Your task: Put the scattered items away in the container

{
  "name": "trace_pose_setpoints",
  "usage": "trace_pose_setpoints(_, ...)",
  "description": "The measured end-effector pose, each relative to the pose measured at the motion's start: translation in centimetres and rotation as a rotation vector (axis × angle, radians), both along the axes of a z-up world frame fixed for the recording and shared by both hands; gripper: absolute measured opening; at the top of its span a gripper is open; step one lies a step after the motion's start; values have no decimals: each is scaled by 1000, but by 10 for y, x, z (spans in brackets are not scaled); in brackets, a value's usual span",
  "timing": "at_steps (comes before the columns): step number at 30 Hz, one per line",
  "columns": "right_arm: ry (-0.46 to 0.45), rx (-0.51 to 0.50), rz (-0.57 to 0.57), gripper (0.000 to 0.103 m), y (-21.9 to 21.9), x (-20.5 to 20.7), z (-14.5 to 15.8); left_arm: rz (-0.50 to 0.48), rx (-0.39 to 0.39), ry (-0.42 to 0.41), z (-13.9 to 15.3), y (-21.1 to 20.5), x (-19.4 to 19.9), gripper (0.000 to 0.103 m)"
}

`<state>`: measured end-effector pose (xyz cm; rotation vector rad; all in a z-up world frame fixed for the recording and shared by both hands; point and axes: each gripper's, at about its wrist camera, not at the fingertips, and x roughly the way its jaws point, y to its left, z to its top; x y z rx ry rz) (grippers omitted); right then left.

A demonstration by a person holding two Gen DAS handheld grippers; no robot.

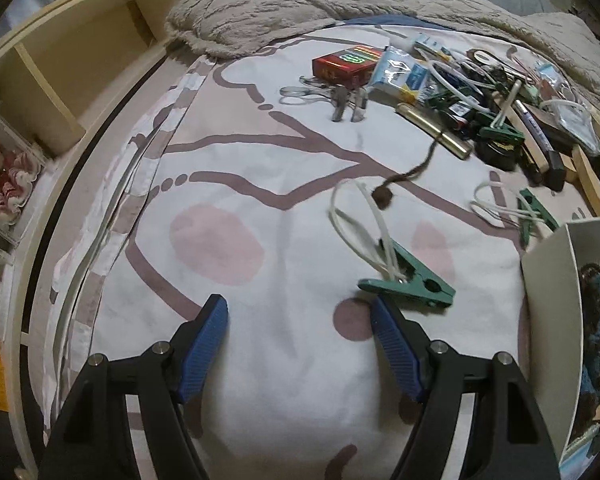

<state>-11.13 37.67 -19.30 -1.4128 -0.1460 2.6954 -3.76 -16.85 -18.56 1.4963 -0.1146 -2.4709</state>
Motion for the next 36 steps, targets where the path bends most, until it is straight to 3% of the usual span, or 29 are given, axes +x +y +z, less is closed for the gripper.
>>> trace_pose_setpoints(8,-7,-34,-85,75,21,-7,1,15,12,25,-1,-7,-14,75)
trace_pose_setpoints(19,-6,-152,6,75,-5,-5,15,40,31,63,5,-12,-16,75)
trace_pose_setpoints(23,-28,-156,34,75,-19,-16,10,16,46,107,16,-6,-6,75)
trace_pose_setpoints(26,-32,-138,53,75,-29,-22,5,-4,75,151,25,-1,-1,85)
trace_pose_setpoints(32,-29,-88,57,76,-39,-30,-5,-55,110,181,30,15,1,85)
trace_pose_setpoints(34,-23,-64,50,86,-40,-32,-6,-75,120,176,27,21,-1,85)
trace_pose_setpoints(36,-18,-57,42,89,-39,-34,-8,-95,122,172,25,27,-3,85)
